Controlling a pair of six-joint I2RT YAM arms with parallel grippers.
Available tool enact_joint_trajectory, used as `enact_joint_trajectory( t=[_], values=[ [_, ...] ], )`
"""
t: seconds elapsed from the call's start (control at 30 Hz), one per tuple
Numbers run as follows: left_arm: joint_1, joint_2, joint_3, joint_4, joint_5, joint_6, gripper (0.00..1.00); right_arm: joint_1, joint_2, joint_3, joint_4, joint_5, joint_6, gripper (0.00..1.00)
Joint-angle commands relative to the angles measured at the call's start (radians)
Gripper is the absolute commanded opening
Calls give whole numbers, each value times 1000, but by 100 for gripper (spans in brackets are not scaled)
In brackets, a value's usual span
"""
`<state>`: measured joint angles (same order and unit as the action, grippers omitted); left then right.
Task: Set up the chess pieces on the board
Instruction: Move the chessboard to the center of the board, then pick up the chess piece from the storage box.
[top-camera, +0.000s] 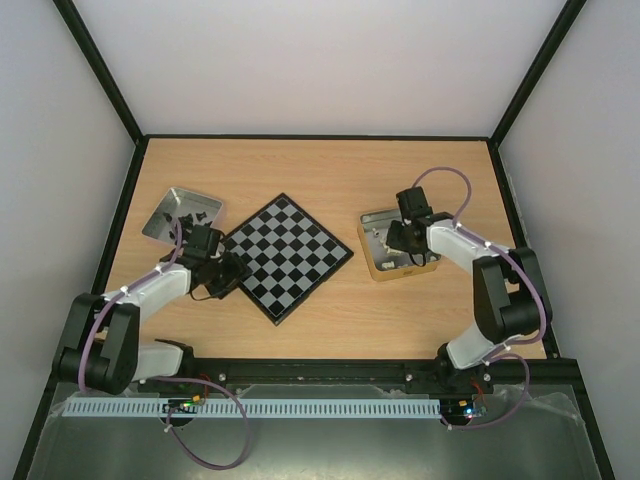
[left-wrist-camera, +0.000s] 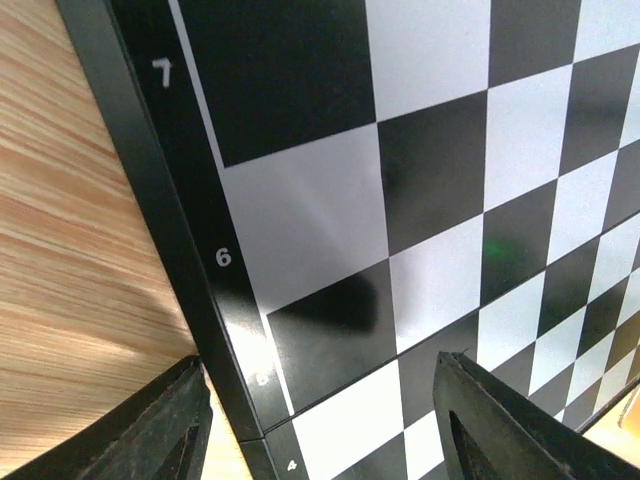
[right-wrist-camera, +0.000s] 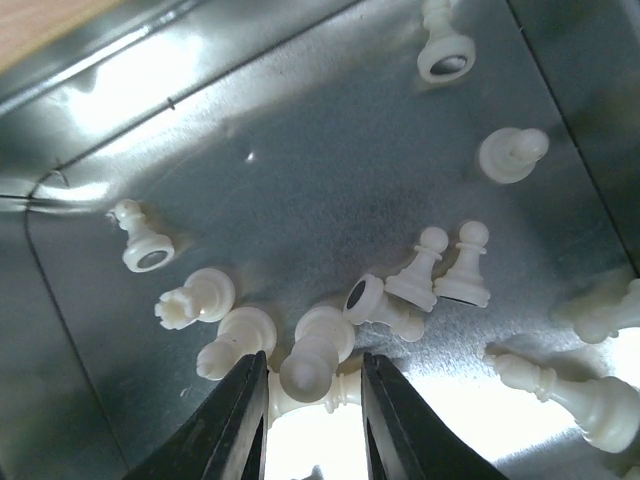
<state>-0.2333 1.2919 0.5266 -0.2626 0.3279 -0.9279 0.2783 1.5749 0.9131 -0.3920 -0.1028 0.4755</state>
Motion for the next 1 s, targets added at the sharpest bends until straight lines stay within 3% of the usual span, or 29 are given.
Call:
enact_joint_trajectory(
  t=[0.0, 0.33, 0.63, 0.97],
  values=[
    [-8, -24, 30, -10, -49, 22, 64, 13, 45, 29, -4, 42, -17, 25],
    [-10, -198, 30, -67, -113, 46, 69, 29, 39, 41, 28, 99, -17, 7],
    [-10, -371, 37, -106, -158, 71, 71, 83, -91, 50, -5, 144, -8, 6],
    [-10, -584, 53, -183, -177, 160, 77, 396, -172, 52, -12, 75, 29, 6]
  ],
)
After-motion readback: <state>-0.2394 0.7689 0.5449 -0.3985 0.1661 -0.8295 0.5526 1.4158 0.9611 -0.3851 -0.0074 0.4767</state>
